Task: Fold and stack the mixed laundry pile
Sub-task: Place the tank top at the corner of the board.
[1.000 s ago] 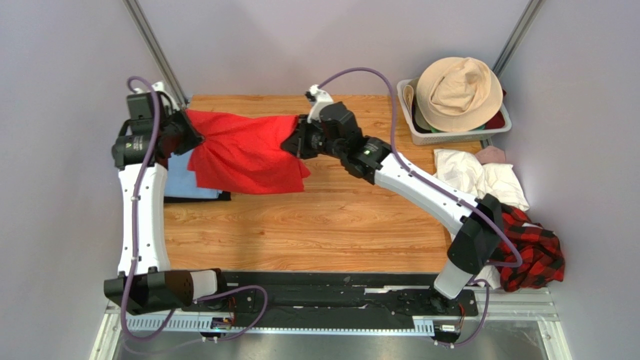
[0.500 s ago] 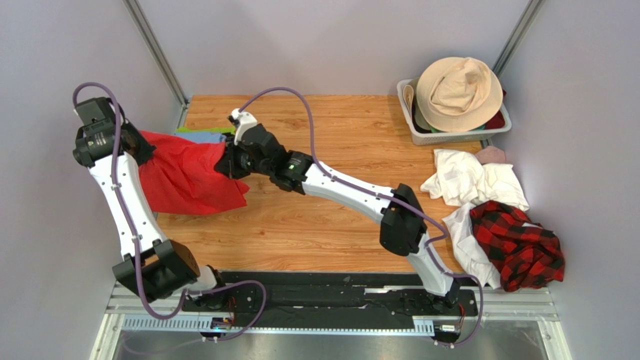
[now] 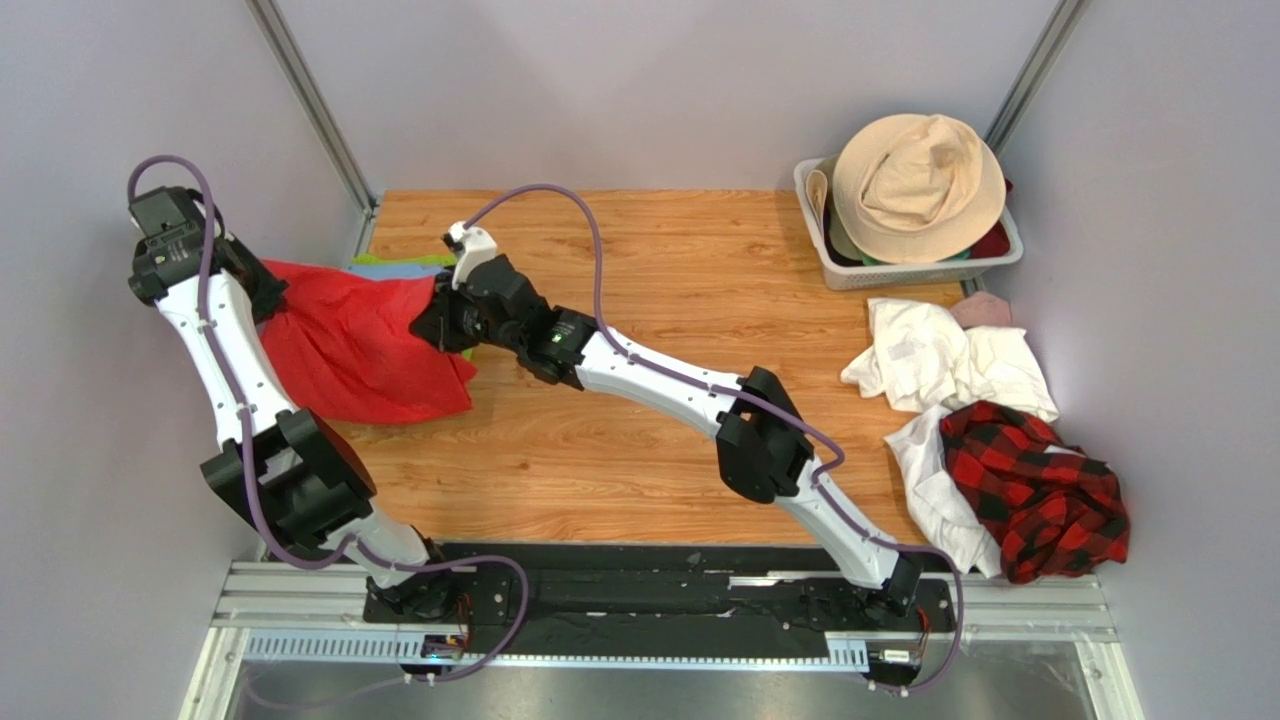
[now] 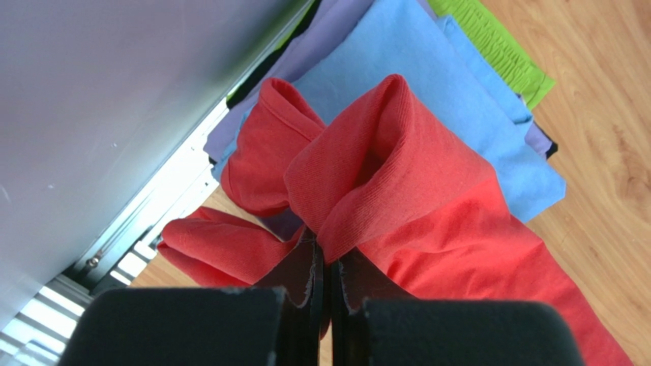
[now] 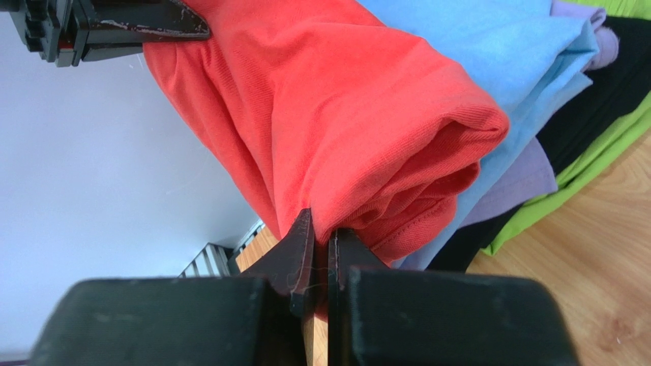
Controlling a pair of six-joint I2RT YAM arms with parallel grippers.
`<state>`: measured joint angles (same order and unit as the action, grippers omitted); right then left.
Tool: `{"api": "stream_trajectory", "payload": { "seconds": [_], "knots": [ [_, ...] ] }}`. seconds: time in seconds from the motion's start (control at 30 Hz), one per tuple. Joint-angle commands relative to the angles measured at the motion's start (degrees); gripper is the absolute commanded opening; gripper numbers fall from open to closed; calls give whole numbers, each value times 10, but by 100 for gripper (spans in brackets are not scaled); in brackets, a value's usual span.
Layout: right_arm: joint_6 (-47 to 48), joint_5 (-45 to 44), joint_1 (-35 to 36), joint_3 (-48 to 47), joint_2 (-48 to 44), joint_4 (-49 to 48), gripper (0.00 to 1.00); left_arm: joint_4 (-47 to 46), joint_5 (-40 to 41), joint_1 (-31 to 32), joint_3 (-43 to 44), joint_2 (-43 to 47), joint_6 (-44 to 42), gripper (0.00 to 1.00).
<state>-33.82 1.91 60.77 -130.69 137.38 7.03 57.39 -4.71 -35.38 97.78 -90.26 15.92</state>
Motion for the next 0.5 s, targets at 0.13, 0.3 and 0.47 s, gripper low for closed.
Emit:
{"api": "stream_trajectory", "payload": {
  "seconds": [0.13,0.3,0.47],
  "knots": [
    [-9,-18,-16,-47,22,-96,0,-32,-41,-22,78,-56,-6,0],
    [-12,-42,-24,-72,36,-105,0,-49,-46,-22,87,-70,-2,0],
    [-29,-40,-34,-102,69,-105,0,-78,-61,-22,90,-84,10,0]
  ]
}}
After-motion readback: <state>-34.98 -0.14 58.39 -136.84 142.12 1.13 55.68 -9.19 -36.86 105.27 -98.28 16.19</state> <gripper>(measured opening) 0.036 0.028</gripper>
